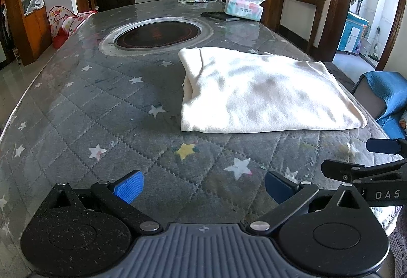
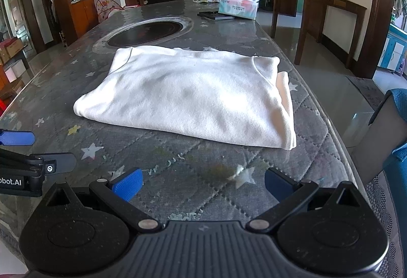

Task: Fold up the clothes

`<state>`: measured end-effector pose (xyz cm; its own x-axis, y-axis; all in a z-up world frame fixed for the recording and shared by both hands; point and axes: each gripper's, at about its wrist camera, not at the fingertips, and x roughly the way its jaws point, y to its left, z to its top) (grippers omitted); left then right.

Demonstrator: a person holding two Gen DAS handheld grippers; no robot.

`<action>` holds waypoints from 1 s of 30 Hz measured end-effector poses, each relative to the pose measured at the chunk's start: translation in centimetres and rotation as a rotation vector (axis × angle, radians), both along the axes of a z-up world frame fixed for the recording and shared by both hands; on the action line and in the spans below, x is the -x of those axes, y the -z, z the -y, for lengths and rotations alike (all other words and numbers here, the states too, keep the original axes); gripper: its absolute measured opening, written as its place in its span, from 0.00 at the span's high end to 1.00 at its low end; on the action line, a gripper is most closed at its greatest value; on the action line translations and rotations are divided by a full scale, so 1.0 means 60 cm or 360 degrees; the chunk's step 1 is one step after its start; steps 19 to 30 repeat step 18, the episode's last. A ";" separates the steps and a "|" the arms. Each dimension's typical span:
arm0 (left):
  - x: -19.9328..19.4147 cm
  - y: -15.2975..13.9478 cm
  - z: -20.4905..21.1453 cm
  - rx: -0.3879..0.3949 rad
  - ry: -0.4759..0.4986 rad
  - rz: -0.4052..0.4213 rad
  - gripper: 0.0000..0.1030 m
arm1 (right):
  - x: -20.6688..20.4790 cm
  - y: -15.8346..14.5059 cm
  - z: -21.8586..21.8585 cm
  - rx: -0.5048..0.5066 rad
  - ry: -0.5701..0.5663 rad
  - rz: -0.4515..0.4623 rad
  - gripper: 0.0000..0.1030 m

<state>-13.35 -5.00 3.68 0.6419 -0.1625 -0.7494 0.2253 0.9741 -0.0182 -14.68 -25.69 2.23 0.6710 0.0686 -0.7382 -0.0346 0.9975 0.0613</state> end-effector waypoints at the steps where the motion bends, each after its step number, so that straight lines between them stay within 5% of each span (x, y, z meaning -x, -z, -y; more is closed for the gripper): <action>1: 0.000 0.000 0.000 0.0001 0.0000 -0.0001 0.00 | 0.000 0.000 0.000 0.0000 -0.0001 0.0000 0.00; 30: -0.004 -0.001 0.007 -0.0003 0.0010 0.0002 0.00 | -0.004 0.001 -0.003 -0.0007 -0.0008 -0.0003 0.00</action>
